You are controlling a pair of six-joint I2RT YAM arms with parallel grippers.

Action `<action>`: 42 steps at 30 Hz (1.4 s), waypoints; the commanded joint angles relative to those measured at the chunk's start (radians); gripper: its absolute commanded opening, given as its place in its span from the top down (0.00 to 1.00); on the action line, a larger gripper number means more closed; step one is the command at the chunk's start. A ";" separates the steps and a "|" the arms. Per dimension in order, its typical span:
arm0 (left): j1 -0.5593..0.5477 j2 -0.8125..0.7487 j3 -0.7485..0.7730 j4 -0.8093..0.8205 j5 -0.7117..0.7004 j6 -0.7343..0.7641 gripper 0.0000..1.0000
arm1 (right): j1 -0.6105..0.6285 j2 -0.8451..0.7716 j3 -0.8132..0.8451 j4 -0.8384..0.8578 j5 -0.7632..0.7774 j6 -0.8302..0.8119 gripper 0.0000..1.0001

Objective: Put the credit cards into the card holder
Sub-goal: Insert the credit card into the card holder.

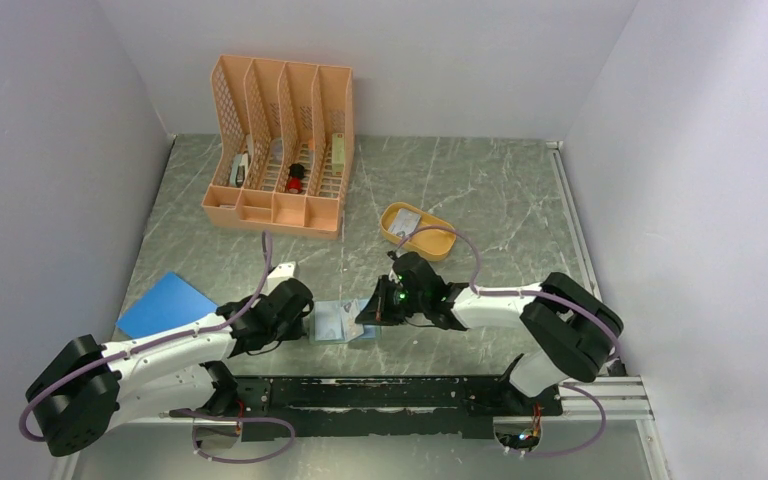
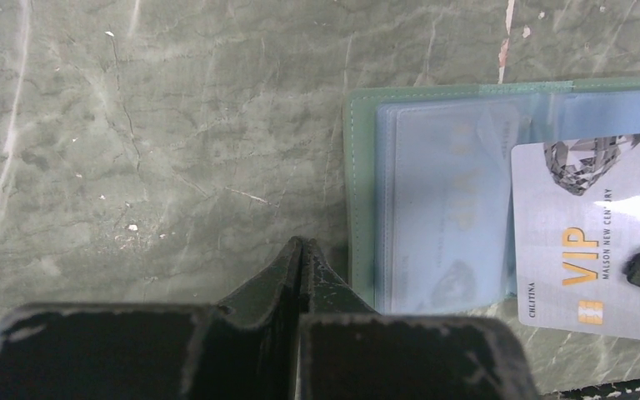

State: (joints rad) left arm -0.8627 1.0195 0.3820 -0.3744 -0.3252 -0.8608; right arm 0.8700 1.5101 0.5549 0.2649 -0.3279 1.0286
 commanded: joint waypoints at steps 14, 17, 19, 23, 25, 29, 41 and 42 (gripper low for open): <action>0.005 0.001 -0.001 0.021 0.036 -0.001 0.95 | 0.022 0.061 0.038 0.044 -0.013 0.004 1.00; 0.005 -0.002 -0.003 0.023 0.040 -0.003 0.95 | 0.023 0.070 0.033 0.062 0.002 0.015 1.00; 0.006 -0.004 -0.006 0.024 0.043 -0.003 0.95 | 0.024 0.078 0.029 0.080 0.014 0.023 1.00; 0.006 -0.006 -0.011 0.031 0.054 -0.005 0.95 | 0.025 0.094 0.021 0.113 0.023 0.041 1.00; 0.006 -0.008 -0.014 0.036 0.058 -0.007 0.95 | 0.027 0.098 0.022 0.117 0.035 0.047 1.00; 0.006 -0.011 -0.020 0.041 0.067 -0.009 0.95 | 0.033 0.110 0.030 0.113 0.044 0.051 1.00; 0.005 -0.012 -0.035 0.077 0.107 -0.012 0.95 | 0.043 0.153 0.000 0.148 0.060 0.118 1.00; 0.005 -0.011 -0.037 0.081 0.111 -0.013 0.95 | 0.044 0.159 0.002 0.147 0.058 0.120 1.00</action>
State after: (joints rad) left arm -0.8608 1.0115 0.3649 -0.3275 -0.2588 -0.8619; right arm 0.9035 1.6375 0.5728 0.4095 -0.2981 1.1252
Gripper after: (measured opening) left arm 0.054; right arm 0.009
